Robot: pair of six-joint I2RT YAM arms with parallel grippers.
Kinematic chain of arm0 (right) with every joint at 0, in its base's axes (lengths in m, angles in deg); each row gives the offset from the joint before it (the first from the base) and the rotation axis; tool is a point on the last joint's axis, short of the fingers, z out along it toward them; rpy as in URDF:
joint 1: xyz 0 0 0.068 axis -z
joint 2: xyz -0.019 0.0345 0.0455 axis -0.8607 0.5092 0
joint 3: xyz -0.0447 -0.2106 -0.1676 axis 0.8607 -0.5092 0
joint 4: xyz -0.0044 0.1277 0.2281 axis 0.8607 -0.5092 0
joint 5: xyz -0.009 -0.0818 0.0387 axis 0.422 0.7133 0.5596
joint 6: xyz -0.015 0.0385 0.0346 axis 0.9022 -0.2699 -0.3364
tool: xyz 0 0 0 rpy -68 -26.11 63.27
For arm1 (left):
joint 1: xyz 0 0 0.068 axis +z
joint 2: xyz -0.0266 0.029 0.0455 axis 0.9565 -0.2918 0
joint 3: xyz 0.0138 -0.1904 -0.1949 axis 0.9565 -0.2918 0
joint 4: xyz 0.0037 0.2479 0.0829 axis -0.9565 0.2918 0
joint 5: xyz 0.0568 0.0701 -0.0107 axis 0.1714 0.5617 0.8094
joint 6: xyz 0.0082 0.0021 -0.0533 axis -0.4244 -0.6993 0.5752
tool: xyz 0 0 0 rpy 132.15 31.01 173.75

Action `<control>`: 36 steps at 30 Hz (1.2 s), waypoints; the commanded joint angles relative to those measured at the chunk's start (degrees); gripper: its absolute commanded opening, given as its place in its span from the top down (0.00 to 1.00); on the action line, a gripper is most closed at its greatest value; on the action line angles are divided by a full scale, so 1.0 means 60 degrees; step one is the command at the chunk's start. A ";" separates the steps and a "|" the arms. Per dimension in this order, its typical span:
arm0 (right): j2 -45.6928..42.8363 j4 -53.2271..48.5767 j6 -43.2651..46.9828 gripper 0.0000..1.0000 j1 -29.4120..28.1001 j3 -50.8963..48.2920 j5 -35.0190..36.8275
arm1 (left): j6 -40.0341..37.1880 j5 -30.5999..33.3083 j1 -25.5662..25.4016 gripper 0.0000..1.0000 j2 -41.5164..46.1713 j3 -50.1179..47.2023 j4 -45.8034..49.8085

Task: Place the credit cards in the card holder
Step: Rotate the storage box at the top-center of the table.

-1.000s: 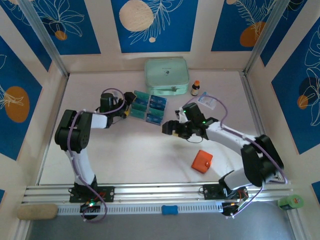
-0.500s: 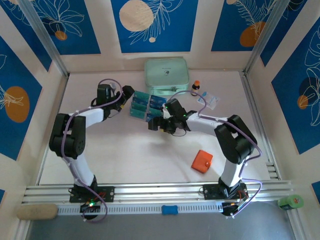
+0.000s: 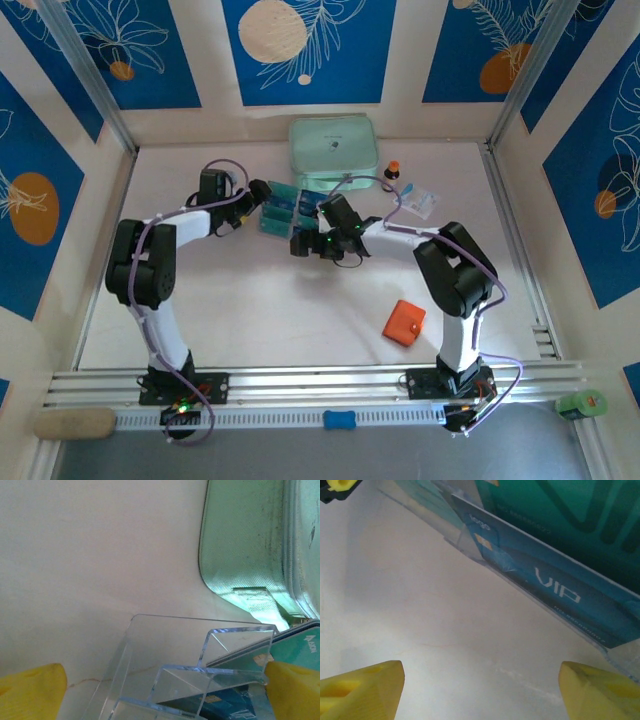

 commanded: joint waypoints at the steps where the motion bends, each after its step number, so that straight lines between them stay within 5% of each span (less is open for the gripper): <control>1: 0.0204 -0.0201 0.0350 0.19 0.0044 0.0260 0.0515 | -0.0201 -0.0102 -0.0001 0.00 -0.0218 0.0336 0.0133; 26: -0.0039 -0.0479 0.0380 0.19 0.1889 0.0306 0.0453 | 0.1097 0.0147 -0.1547 0.00 -0.0990 0.0833 -0.1356; 36: -0.1896 -0.0609 0.0214 0.19 0.2190 -0.1140 0.0342 | 0.0848 0.0059 -0.1525 0.00 -0.0631 0.0702 -0.1334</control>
